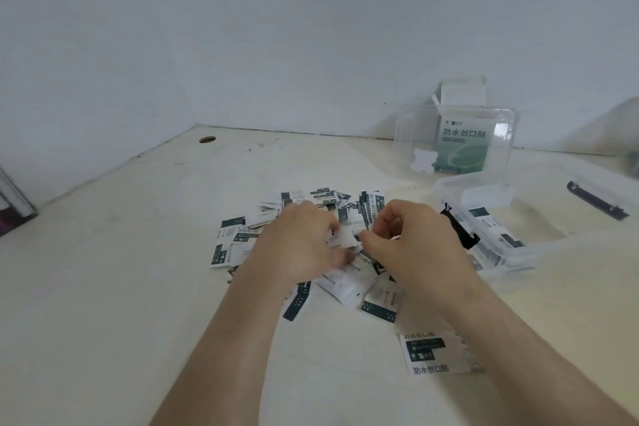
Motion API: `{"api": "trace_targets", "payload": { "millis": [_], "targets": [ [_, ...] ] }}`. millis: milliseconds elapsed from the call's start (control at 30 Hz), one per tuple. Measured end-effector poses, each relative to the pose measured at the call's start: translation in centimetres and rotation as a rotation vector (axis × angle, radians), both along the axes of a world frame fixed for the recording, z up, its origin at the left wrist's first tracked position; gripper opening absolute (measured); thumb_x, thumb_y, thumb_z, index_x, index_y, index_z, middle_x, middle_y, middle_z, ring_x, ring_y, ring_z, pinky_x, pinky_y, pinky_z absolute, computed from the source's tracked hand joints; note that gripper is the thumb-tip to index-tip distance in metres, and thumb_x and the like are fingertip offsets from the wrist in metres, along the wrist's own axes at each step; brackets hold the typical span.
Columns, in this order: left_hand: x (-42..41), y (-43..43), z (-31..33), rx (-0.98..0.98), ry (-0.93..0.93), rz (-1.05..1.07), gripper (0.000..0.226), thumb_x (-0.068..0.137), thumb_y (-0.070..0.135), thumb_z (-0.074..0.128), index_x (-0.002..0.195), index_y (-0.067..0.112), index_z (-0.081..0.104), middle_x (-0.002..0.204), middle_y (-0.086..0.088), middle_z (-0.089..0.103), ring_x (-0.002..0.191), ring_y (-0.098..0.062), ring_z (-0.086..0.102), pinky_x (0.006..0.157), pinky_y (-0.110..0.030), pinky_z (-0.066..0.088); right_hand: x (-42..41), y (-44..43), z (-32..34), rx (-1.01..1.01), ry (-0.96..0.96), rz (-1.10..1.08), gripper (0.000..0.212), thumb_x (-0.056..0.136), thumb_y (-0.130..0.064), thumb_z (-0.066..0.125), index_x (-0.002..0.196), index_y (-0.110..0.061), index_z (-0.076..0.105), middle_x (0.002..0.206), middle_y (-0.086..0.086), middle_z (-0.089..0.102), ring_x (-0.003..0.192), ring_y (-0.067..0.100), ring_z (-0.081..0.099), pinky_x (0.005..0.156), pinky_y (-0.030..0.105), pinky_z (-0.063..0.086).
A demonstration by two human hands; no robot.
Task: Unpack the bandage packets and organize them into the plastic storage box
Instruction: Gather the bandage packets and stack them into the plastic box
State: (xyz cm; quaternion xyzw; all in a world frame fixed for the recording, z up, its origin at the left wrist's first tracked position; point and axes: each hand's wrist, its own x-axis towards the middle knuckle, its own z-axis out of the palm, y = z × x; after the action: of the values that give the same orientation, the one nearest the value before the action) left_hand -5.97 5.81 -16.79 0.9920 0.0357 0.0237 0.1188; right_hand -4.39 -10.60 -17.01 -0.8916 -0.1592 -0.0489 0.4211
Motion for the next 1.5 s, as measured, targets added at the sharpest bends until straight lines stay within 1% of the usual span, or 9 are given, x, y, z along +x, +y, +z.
{"api": "trace_targets", "payload": {
  "millis": [200,333,433,567,767,967,1100,1267,1500],
  "targets": [
    [0.0,-0.6,-0.1,0.132,-0.047,-0.057,0.034,0.085,0.052,0.058,0.080,0.020,0.066,0.073,0.003,0.055,0.070,-0.015,0.056,0.063,-0.032,0.050,0.1,-0.2,-0.2,-0.037,0.024,-0.004,0.018,0.082,-0.032,0.070,0.071,-0.028,0.056,0.072,-0.012,0.062,0.067,0.005,0.059,0.063,0.029,0.052],
    [-0.2,-0.7,0.2,0.062,-0.191,-0.101,0.031,0.093,0.044,0.053,0.078,0.022,0.071,0.072,0.004,0.059,0.074,-0.016,0.057,0.057,-0.024,0.040,0.0,-0.2,-0.3,0.053,0.025,0.015,0.018,0.080,-0.033,0.072,0.074,-0.026,0.056,0.072,-0.007,0.066,0.069,0.012,0.064,0.066,0.037,0.056],
    [-0.2,-0.8,0.8,-0.226,-0.354,-0.051,0.029,0.095,0.033,0.055,0.077,0.017,0.072,0.076,-0.003,0.068,0.068,-0.017,0.061,0.057,-0.017,0.040,0.0,-0.1,-0.3,0.232,0.009,0.025,0.018,0.083,-0.027,0.071,0.074,-0.024,0.055,0.072,-0.002,0.068,0.069,0.019,0.065,0.066,0.041,0.056],
    [-0.4,-1.3,1.6,-0.835,-0.577,0.159,0.009,0.090,0.023,0.068,0.083,0.021,0.073,0.072,0.003,0.074,0.066,-0.018,0.069,0.062,-0.033,0.057,-0.1,0.1,0.3,0.493,0.069,0.029,0.020,0.084,-0.021,0.072,0.075,-0.017,0.055,0.074,0.008,0.070,0.065,0.022,0.063,0.064,0.035,0.054],
    [-0.4,-2.1,1.7,-1.412,-0.438,0.192,0.018,0.095,0.020,0.059,0.093,0.009,0.073,0.088,-0.012,0.075,0.076,-0.025,0.069,0.071,-0.040,0.059,-0.6,0.0,1.3,0.885,0.502,0.238,0.017,0.087,-0.014,0.069,0.084,-0.015,0.053,0.087,0.014,0.075,0.068,0.022,0.065,0.065,0.029,0.052],
    [-0.1,-4.8,0.9,-1.279,-0.438,0.139,0.033,0.100,0.028,0.051,0.079,0.008,0.066,0.071,-0.004,0.061,0.068,-0.010,0.057,0.066,-0.028,0.049,-0.3,0.1,0.9,1.048,0.707,0.354,0.015,0.086,-0.013,0.069,0.088,-0.015,0.054,0.079,0.010,0.065,0.066,0.020,0.052,0.061,0.027,0.051],
    [-0.3,-3.8,1.3,-1.256,-0.543,0.158,0.031,0.099,0.029,0.053,0.080,0.011,0.069,0.076,-0.021,0.065,0.068,-0.024,0.060,0.066,-0.048,0.054,-0.2,0.1,0.8,1.053,0.668,0.328,0.017,0.085,-0.011,0.068,0.092,-0.013,0.052,0.086,0.013,0.071,0.079,0.029,0.058,0.079,0.040,0.046],
    [-0.5,-2.5,1.4,-0.597,-0.904,0.169,0.013,0.093,0.018,0.060,0.087,0.019,0.072,0.062,0.007,0.057,0.053,-0.004,0.049,0.052,-0.013,0.037,-0.3,-0.1,1.0,0.959,0.554,0.273,0.016,0.085,-0.012,0.069,0.088,-0.013,0.053,0.091,0.013,0.075,0.080,0.027,0.071,0.076,0.032,0.051],
    [-0.4,-4.3,1.5,-0.982,-0.511,0.132,0.022,0.087,0.010,0.063,0.081,0.029,0.072,0.069,0.001,0.072,0.059,-0.009,0.066,0.050,-0.021,0.050,-0.3,0.1,0.4,0.887,0.609,0.297,0.016,0.087,-0.013,0.069,0.078,-0.013,0.056,0.072,0.012,0.064,0.057,0.018,0.057,0.059,0.025,0.048]
  ]
}}
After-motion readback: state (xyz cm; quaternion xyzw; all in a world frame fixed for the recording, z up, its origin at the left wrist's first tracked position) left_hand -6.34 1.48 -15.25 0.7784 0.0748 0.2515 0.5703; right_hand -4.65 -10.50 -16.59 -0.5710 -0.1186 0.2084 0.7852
